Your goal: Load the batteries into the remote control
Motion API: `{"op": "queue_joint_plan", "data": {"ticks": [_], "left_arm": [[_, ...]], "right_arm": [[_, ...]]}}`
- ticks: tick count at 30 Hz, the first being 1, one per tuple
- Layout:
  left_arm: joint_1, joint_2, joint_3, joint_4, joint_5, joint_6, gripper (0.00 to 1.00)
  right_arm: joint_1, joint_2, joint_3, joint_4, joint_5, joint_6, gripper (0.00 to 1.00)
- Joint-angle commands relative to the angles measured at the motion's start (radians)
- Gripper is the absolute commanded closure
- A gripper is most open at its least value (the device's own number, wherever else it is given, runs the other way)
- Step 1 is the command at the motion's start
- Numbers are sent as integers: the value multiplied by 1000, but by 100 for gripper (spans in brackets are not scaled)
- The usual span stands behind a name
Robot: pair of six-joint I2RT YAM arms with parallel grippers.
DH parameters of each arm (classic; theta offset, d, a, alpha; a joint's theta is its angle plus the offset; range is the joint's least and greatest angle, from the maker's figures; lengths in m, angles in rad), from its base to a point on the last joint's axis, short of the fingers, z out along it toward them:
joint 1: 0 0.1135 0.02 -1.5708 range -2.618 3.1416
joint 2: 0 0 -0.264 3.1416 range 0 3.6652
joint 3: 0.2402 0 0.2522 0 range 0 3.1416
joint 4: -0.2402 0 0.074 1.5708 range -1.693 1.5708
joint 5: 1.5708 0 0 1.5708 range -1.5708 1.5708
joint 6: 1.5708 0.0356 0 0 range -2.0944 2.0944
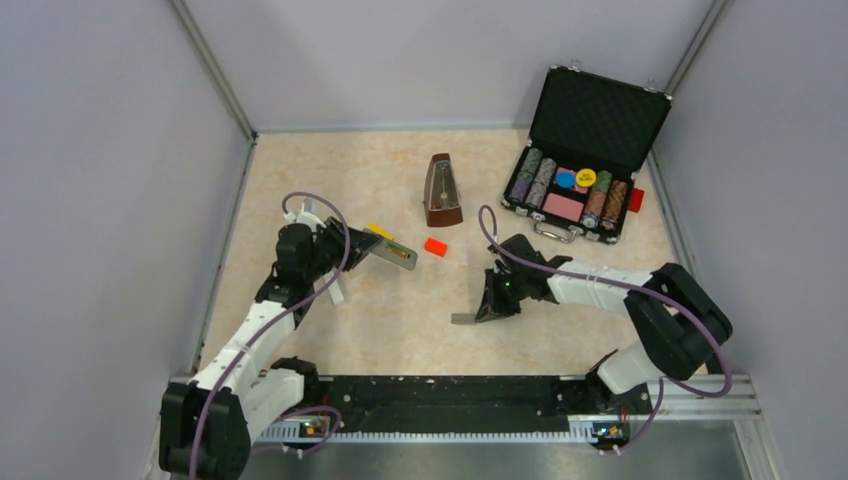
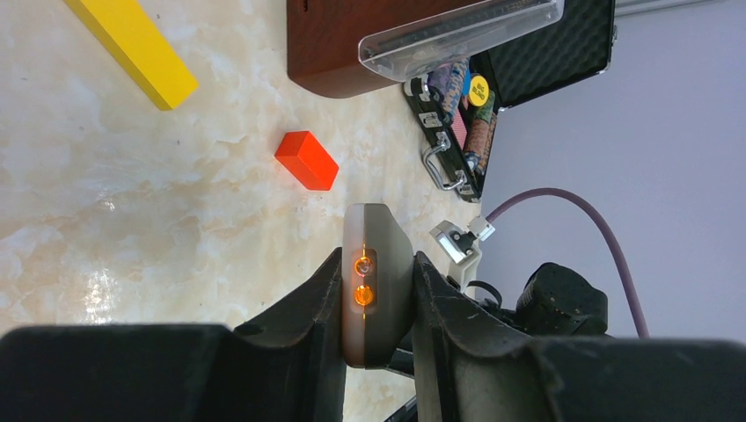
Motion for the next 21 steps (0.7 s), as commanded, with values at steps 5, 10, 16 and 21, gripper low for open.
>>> {"op": "queue_joint_plan", "data": {"ticks": [5, 10, 16, 21], "left_arm": [[0, -23, -7, 60, 1, -24, 100], [-2, -17, -16, 83, 1, -32, 100], [-4, -10, -31, 109, 5, -37, 100], [-8, 12, -68, 225, 50, -42, 100]], "right_arm": [[-63, -88, -22, 30, 21, 59, 100], [-105, -137, -13, 43, -14, 72, 100], [-122, -194, -5, 56, -22, 102, 100], [-135, -260, 22, 73, -41, 133, 100]]}}
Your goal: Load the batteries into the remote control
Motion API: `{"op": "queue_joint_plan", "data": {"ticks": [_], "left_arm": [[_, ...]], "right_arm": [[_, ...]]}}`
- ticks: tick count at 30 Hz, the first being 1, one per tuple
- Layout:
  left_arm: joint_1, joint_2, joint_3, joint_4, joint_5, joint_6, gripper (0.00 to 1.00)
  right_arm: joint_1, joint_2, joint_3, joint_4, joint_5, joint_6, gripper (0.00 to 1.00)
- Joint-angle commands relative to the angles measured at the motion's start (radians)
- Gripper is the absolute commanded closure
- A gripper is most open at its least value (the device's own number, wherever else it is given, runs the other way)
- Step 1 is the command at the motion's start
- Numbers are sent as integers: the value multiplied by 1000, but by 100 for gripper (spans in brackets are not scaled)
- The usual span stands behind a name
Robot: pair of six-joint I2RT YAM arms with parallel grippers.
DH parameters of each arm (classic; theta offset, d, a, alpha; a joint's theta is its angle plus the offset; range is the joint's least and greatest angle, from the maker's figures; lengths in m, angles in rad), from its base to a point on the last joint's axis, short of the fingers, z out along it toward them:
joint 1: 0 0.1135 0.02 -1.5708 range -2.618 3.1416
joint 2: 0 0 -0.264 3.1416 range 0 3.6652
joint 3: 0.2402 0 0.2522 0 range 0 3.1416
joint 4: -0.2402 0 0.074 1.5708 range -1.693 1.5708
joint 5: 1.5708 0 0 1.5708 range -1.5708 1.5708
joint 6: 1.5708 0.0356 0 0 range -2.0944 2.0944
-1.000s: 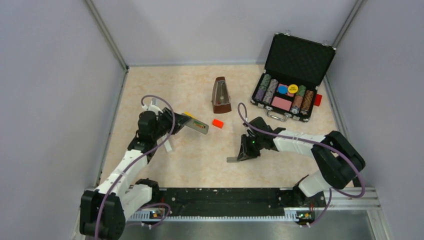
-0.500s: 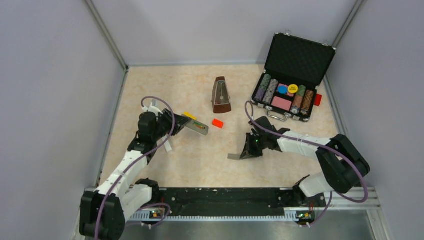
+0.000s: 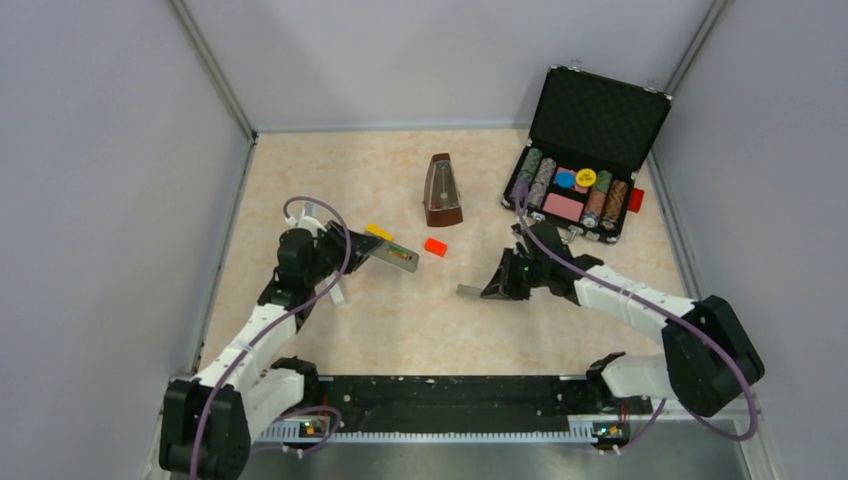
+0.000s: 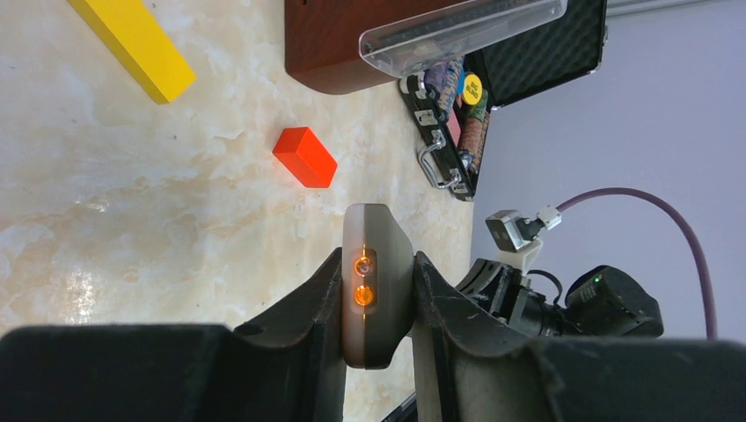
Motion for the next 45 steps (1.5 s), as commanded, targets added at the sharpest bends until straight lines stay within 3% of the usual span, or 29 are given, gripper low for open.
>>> {"op": "queue_joint_plan", "data": {"ticks": [1, 12, 17, 26, 45], "left_arm": [[-8, 17, -36, 213, 63, -11, 100], [-52, 128, -63, 643, 190, -10, 100], [-95, 181, -26, 753, 207, -15, 100], [-175, 231, 41, 773, 166, -16, 100], [-256, 287, 95, 765, 99, 8, 100]], "right_arm": [[-19, -89, 57, 52, -34, 43, 100], [-22, -195, 165, 160, -113, 212, 100], [-22, -193, 185, 216, -122, 265, 100], [-15, -170, 205, 276, -138, 294, 100], [-13, -164, 196, 226, -152, 277, 100]]}}
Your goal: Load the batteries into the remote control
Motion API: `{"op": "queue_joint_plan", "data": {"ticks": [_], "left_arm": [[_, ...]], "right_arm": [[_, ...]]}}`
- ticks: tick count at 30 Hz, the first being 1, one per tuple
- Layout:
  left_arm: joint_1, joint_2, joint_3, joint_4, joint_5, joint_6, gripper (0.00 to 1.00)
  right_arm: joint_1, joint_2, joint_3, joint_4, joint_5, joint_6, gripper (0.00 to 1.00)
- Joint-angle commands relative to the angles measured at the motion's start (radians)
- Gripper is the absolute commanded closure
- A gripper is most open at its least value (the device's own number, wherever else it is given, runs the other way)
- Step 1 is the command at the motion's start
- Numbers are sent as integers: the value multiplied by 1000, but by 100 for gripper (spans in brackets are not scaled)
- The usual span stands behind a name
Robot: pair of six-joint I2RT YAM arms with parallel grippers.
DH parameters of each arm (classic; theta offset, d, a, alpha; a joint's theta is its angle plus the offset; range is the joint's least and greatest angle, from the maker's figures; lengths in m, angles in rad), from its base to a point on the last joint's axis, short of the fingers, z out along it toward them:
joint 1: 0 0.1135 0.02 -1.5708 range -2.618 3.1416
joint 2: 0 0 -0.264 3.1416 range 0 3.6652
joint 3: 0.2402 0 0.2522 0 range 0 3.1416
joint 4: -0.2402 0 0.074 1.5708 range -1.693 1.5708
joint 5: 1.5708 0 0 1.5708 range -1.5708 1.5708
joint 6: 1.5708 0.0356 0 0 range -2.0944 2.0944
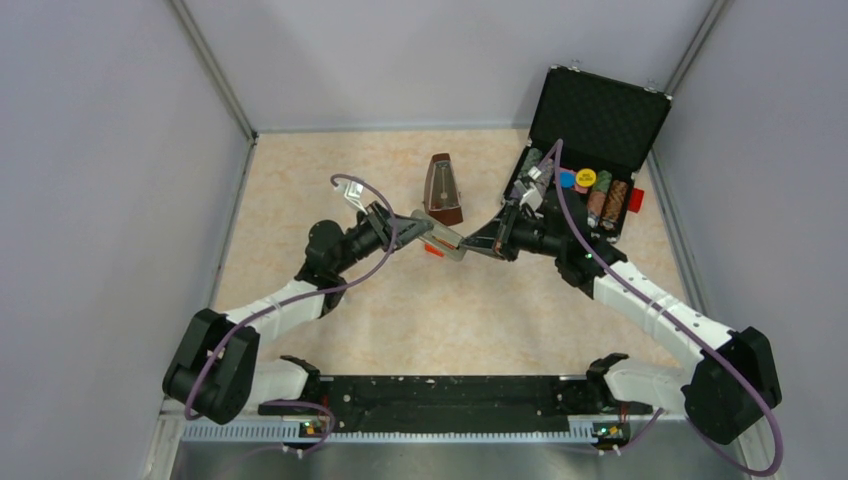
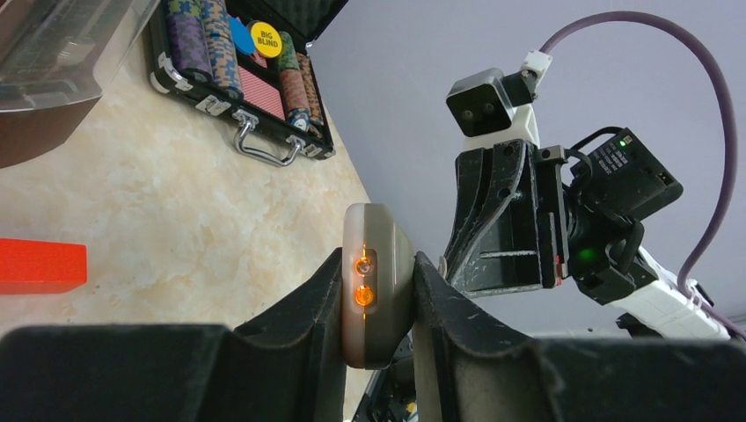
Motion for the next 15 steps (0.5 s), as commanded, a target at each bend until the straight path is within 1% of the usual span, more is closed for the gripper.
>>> {"op": "queue_joint_plan", "data": {"ticks": [1, 4, 15], "left_arm": [[-11, -21, 47, 61, -47, 35, 100], [-14, -31, 49, 42, -58, 51, 100], [-21, -34, 50, 45, -64, 57, 100]], "right_arm": [[-4, -9, 26, 1, -3, -1, 100], [-3, -4, 21, -27, -2, 3, 100], [-5, 22, 21, -35, 4, 3, 100]]}}
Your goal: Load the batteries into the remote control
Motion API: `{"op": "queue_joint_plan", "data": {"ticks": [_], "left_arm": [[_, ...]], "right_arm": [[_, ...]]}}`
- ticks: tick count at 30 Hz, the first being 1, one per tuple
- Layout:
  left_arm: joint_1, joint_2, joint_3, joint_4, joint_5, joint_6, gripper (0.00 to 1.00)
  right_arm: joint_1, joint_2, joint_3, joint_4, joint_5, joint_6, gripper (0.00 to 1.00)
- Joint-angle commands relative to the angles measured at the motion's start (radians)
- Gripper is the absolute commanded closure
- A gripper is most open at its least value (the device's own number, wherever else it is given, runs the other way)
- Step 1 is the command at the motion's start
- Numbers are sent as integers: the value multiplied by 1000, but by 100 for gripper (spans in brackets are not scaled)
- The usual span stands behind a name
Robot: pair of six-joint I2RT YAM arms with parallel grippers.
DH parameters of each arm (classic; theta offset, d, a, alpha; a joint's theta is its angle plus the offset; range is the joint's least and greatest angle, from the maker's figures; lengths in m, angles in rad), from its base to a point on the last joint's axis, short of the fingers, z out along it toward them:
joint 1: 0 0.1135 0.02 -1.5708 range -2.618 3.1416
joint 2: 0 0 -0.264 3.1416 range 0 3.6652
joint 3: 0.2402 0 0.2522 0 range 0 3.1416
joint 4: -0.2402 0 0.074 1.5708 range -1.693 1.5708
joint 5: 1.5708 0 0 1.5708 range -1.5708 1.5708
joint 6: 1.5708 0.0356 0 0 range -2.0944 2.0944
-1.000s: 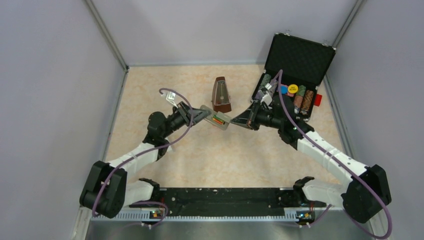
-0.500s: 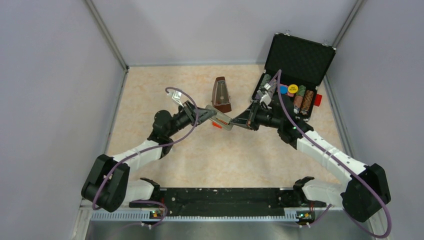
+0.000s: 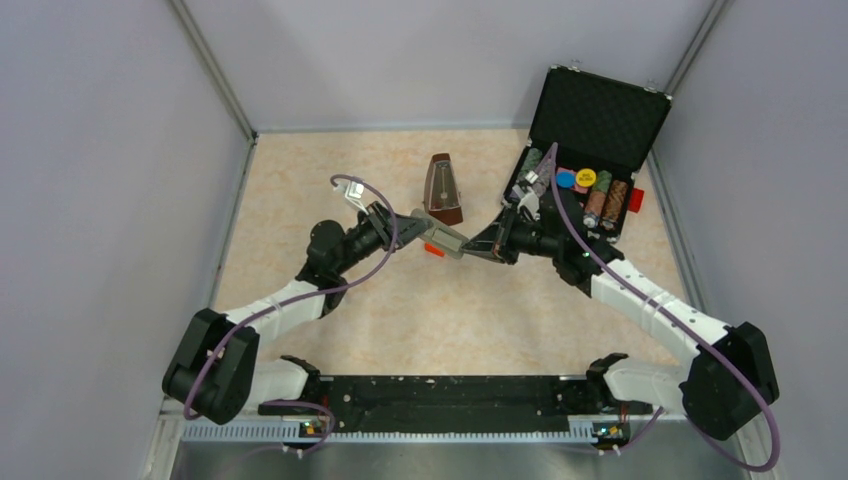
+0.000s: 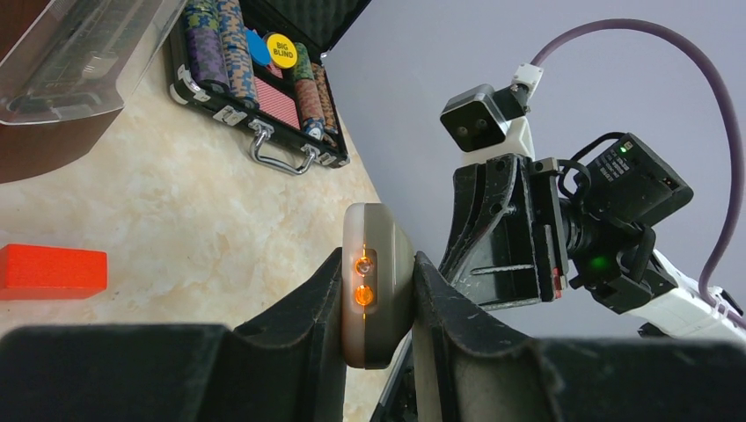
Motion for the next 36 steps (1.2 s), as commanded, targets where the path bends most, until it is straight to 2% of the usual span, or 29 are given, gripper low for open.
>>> {"op": "queue_joint_plan", "data": {"ticks": [1, 21, 36], "left_arm": [[-7, -35, 43, 60, -15, 18, 100], [-8, -57, 35, 26, -19, 22, 100], [-9, -50, 34, 54, -13, -8, 100]], "right_arm": [[-6, 4, 21, 11, 5, 1, 100], [-10, -11, -12, 87, 35, 35, 100], [-9, 20, 9, 46, 21, 11, 100]]}}
